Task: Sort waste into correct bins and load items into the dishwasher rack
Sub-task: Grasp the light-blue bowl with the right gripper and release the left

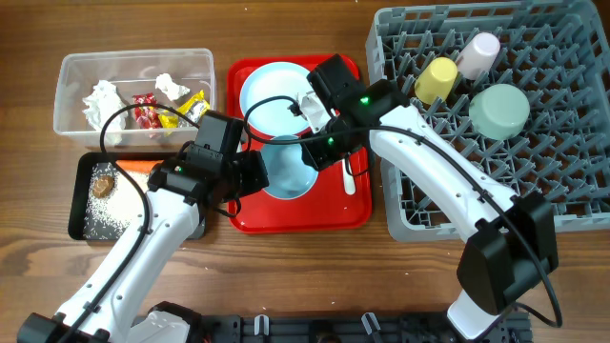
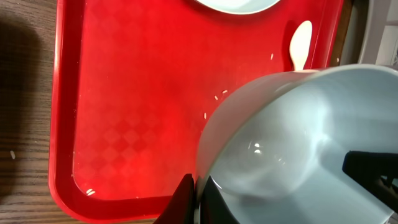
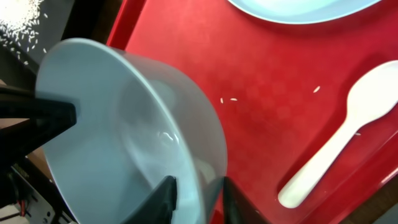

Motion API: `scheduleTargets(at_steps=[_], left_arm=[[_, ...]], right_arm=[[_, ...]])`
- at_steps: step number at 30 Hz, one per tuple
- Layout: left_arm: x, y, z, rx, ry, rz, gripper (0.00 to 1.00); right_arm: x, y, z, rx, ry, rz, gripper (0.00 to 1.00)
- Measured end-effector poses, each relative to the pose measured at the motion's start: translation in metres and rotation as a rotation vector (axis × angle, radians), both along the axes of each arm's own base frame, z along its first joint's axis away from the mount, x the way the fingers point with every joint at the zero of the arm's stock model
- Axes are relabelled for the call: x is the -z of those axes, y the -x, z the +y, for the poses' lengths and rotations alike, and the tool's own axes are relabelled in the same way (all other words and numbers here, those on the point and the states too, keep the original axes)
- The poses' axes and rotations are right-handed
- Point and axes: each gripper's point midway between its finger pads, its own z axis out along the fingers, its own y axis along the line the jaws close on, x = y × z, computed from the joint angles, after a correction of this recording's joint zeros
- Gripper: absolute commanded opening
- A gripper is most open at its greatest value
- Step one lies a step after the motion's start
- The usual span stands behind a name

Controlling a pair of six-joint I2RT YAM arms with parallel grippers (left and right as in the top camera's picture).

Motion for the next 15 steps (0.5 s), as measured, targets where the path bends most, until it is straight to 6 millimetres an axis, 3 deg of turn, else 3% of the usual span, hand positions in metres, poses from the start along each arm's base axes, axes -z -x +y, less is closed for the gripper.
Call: scheduleTargets(at_steps=[5, 15], left_arm=[[0.0003, 0.0009, 0.0003, 0.000, -0.001, 0.004, 0.04], [-0.0012, 0.0003, -0.0001, 0.001, 0.001, -0.001, 0.04]], right_arm=[[0.0013, -0.0031, -0.0038, 0.011, 0.021, -0.014, 0.04], [0.0020, -0.0077, -0.0067, 0.045, 0.036, -0.023, 0.04]])
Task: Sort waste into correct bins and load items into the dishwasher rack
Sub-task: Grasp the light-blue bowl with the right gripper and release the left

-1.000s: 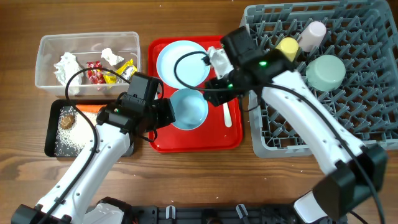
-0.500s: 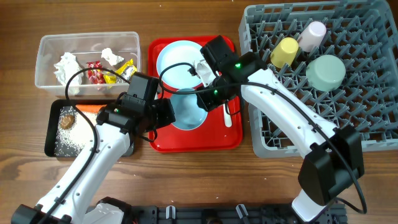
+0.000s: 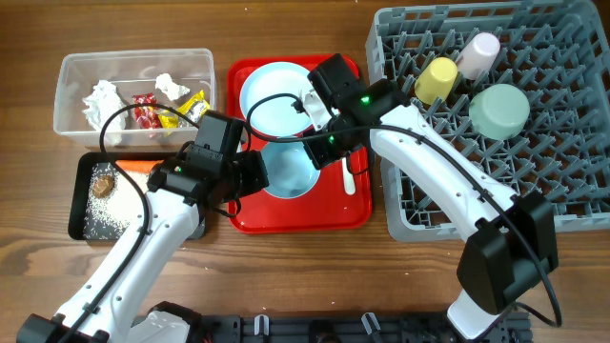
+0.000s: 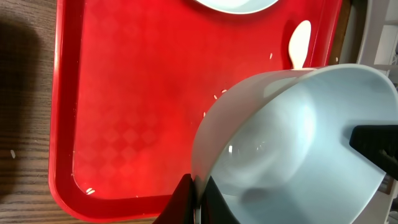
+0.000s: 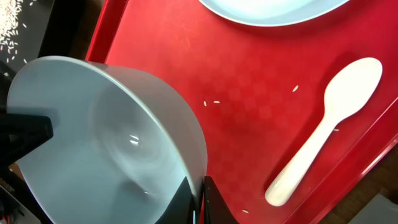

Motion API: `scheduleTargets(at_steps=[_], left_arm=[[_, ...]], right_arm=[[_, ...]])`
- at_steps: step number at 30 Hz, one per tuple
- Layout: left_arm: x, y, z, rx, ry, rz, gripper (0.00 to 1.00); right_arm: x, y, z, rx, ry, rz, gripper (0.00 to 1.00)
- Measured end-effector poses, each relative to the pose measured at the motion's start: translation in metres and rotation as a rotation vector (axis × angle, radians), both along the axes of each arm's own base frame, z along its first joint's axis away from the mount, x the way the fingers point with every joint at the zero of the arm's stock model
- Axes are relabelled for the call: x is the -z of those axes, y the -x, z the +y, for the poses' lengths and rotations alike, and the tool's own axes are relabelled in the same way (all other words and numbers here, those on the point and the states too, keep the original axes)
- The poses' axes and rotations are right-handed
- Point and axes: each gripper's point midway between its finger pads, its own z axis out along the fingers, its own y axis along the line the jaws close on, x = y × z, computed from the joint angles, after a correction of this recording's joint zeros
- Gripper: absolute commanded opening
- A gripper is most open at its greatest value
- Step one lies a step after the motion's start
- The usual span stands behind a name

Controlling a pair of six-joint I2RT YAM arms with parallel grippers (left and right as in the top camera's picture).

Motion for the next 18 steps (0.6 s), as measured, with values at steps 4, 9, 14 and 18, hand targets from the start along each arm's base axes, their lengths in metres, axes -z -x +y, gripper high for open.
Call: scheduleTargets(at_steps=[4, 9, 14, 18], left_arm=[[-0.0001, -0.0002, 0.0000, 0.000, 0.000, -0.001, 0.04], [-0.0005, -0.0005, -0.0009, 0.002, 0.004, -0.002, 0.04], [-0.0006, -0.0002, -0.0015, 0.004, 0.007, -0.001, 0.04], [-0.0005, -0.0007, -0.0003, 0.000, 0.003, -0.002, 0.04]], right_arm=[[-0.0013, -0.0035, 0.0025, 0.007, -0.011, -0.013, 0.08], [-0.0035, -0.0065, 0.0072, 0.016, -0.035, -0.020, 0.22], [-0.0039, -0.0068, 0.0081, 0.019, -0.040, -0.020, 0.04], [-0.0032, -0.0075, 0.0064, 0.018, -0.031, -0.024, 0.04]])
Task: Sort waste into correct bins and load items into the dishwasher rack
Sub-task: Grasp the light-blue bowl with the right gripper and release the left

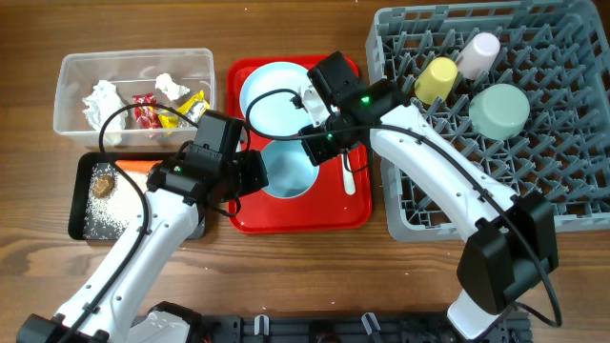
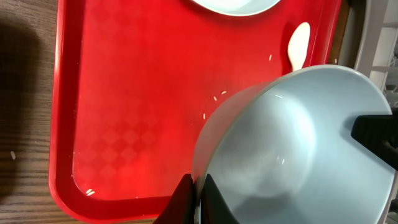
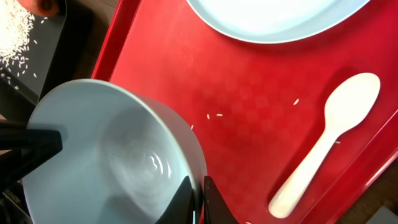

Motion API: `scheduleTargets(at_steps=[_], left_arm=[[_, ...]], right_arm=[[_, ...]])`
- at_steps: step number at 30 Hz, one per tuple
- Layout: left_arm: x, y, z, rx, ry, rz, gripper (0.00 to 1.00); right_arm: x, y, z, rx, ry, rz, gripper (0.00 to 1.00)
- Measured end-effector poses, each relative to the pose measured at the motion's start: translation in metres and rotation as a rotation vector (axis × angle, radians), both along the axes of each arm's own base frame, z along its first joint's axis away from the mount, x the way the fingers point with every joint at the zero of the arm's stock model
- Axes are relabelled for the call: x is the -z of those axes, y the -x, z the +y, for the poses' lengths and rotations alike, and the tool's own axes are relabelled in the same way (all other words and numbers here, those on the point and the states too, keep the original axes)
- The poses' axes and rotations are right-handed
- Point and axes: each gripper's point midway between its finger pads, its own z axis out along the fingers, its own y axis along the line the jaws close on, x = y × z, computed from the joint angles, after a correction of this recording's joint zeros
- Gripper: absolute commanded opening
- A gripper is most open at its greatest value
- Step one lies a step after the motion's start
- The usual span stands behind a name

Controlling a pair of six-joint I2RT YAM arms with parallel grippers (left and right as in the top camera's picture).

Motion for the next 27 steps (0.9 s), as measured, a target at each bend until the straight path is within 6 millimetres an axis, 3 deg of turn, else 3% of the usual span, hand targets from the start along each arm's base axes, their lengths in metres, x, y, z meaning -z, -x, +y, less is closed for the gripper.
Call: scheduleTargets(at_steps=[15, 18, 23, 27], left_arm=[[-0.010, 0.001, 0.003, -0.007, -0.002, -0.033, 0.09], [-0.012, 0.001, 0.003, -0.007, 0.001, -0.041, 0.14], [-0.013, 0.001, 0.003, -0.007, 0.003, -0.042, 0.31], [-0.013, 0.000, 0.003, -0.006, 0.003, -0.043, 0.35]], right_arm=[[-0.002, 0.002, 0.004, -0.008, -0.031, 0.015, 0.04], [-0.003, 0.000, 0.006, -0.010, -0.040, 0.008, 0.04], [-0.005, 0.002, 0.011, -0.021, -0.068, 0.017, 0.04], [-0.006, 0.004, 0.014, -0.027, -0.083, 0.026, 0.04]])
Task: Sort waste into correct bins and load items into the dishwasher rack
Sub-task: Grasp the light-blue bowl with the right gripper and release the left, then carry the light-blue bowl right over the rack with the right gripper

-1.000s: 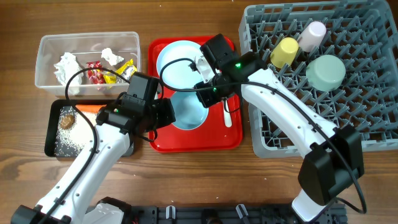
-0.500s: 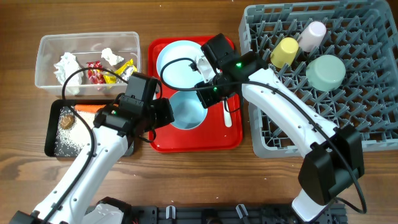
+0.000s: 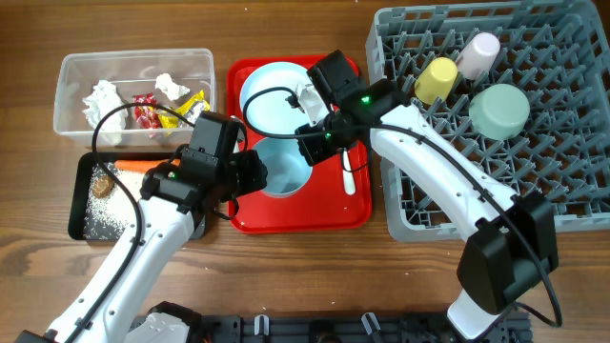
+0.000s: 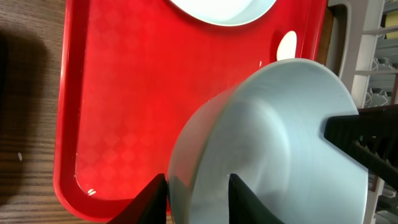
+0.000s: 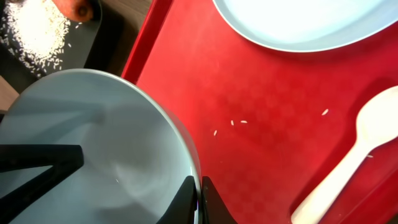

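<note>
A pale blue bowl (image 3: 284, 164) hangs tilted over the red tray (image 3: 250, 214). My right gripper (image 5: 199, 182) is shut on its rim, on the side toward the rack, and the bowl (image 5: 93, 143) fills the lower left of that view. My left gripper (image 4: 197, 177) is open, its fingers standing apart on either side of the opposite rim of the bowl (image 4: 273, 143). A pale blue plate (image 3: 272, 90) lies at the tray's far end. Along the tray's right side lies a white spoon (image 3: 348, 176).
A grey dishwasher rack (image 3: 496, 181) at the right holds a yellow cup (image 3: 437, 79), a pink cup (image 3: 479, 52) and a green bowl (image 3: 498, 110). A clear bin (image 3: 133, 59) with wrappers and tissue stands at the far left. In front of it, a black tray (image 3: 81, 224) holds rice.
My left gripper has opened off the bowl's rim, so the right gripper alone grips the bowl. The bowl sits a little differently in both wrist views.
At first my left gripper was shut on the bowl's rim while the right fingers stood open around the opposite rim. Then the right gripper was shut on it too, and both held the bowl over the tray. Now the left has let go.
</note>
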Motion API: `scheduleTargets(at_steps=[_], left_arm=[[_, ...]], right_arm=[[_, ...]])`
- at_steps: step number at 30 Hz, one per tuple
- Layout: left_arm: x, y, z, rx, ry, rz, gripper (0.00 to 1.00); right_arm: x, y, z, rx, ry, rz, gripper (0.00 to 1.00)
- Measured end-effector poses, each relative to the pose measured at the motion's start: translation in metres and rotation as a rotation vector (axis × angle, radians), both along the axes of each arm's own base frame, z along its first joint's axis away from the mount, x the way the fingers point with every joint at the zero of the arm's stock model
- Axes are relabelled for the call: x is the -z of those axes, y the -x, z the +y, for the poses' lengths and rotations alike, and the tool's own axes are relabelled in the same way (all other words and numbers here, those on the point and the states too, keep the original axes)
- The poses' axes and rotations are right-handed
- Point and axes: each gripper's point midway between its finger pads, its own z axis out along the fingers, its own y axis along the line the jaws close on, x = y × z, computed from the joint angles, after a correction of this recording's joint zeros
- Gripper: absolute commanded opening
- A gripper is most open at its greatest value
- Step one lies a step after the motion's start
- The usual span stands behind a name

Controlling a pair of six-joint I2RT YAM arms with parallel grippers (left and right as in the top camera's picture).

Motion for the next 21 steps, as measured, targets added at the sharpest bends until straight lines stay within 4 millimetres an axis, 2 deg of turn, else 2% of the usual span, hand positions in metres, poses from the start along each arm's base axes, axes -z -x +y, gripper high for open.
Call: scheduleTargets(at_steps=[6, 8, 14, 18, 21], left_arm=[[0.000, 0.000, 0.001, -0.005, 0.000, -0.001, 0.37], [-0.003, 0.000, 0.010, -0.030, -0.002, 0.004, 0.36], [-0.036, -0.008, 0.035, -0.089, 0.002, -0.060, 0.39], [-0.042, -0.012, 0.050, -0.134, -0.001, -0.081, 0.40], [-0.042, -0.012, 0.051, -0.134, -0.003, -0.080, 0.40]], right_arm=[[-0.001, 0.000, 0.000, 0.001, -0.009, 0.006, 0.04], [0.000, -0.003, -0.004, 0.012, -0.008, 0.008, 0.04], [-0.001, -0.019, -0.025, 0.075, -0.013, 0.014, 0.04], [0.001, -0.038, -0.063, 0.176, 0.007, 0.030, 0.04], [-0.003, -0.050, -0.105, 0.281, 0.054, 0.056, 0.04]])
